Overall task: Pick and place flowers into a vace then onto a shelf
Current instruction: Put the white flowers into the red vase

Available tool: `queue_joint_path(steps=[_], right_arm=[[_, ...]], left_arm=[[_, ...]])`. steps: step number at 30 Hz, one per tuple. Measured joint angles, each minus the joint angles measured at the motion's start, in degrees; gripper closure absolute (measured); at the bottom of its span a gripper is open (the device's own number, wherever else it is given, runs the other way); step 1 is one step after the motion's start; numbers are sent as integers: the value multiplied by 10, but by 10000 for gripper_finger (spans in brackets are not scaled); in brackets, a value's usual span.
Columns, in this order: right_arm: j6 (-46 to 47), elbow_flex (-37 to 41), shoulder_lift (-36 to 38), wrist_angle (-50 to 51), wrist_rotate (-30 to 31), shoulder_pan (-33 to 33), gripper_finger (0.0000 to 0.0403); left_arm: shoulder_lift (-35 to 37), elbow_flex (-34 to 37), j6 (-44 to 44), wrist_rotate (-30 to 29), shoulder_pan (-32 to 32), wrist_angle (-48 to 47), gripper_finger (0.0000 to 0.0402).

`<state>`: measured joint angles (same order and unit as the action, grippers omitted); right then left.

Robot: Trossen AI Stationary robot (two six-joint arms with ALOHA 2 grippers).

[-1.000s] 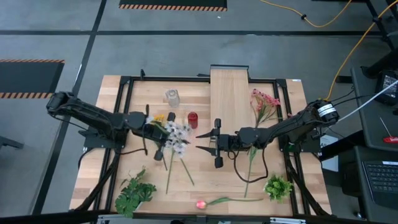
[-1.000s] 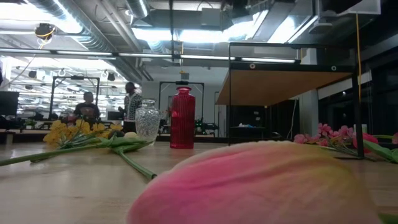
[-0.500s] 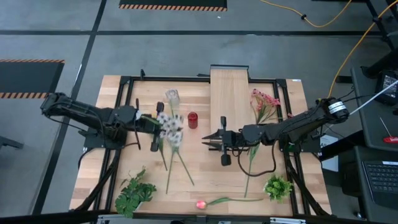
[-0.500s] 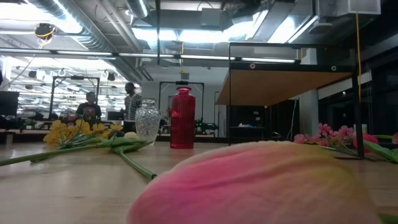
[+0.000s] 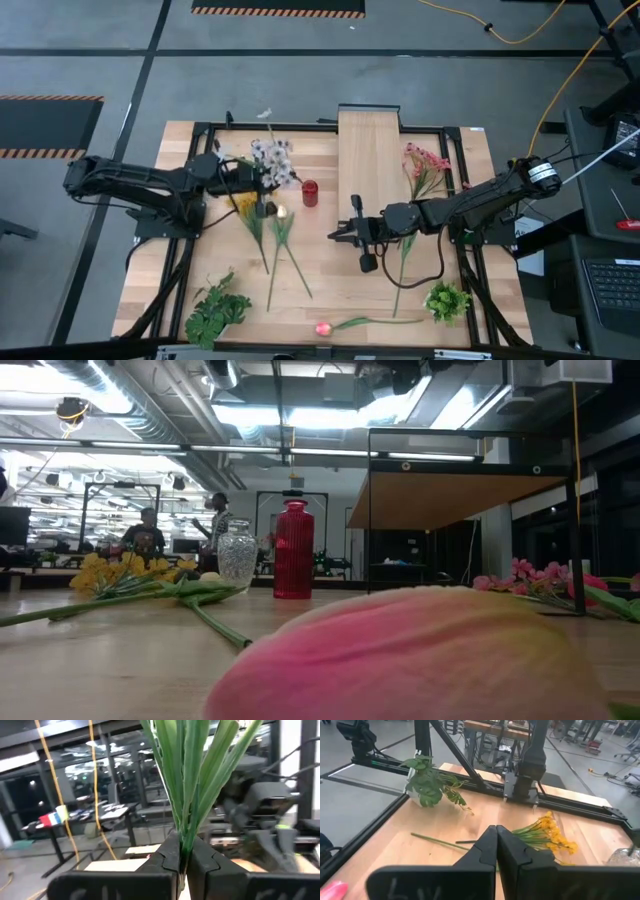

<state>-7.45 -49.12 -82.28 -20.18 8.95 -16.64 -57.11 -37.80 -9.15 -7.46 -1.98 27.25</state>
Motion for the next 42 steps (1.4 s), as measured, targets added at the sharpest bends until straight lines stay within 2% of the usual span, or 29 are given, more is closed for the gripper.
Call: queue_joint_path(steps=[8,15,20,42], right_arm=[[-4,0,0,16,0,0,397],[-3,0,0,17,0,0,396],[-4,0,0,17,1,0,396],[-2,0,0,21,1,0,396]], left_arm=[[-50,0,40,0,-34,37,396],[-70,0,55,-6,-34,44,397],[-86,0,57,-35,-34,44,397],[-161,1,74,-41,-33,64,397]])
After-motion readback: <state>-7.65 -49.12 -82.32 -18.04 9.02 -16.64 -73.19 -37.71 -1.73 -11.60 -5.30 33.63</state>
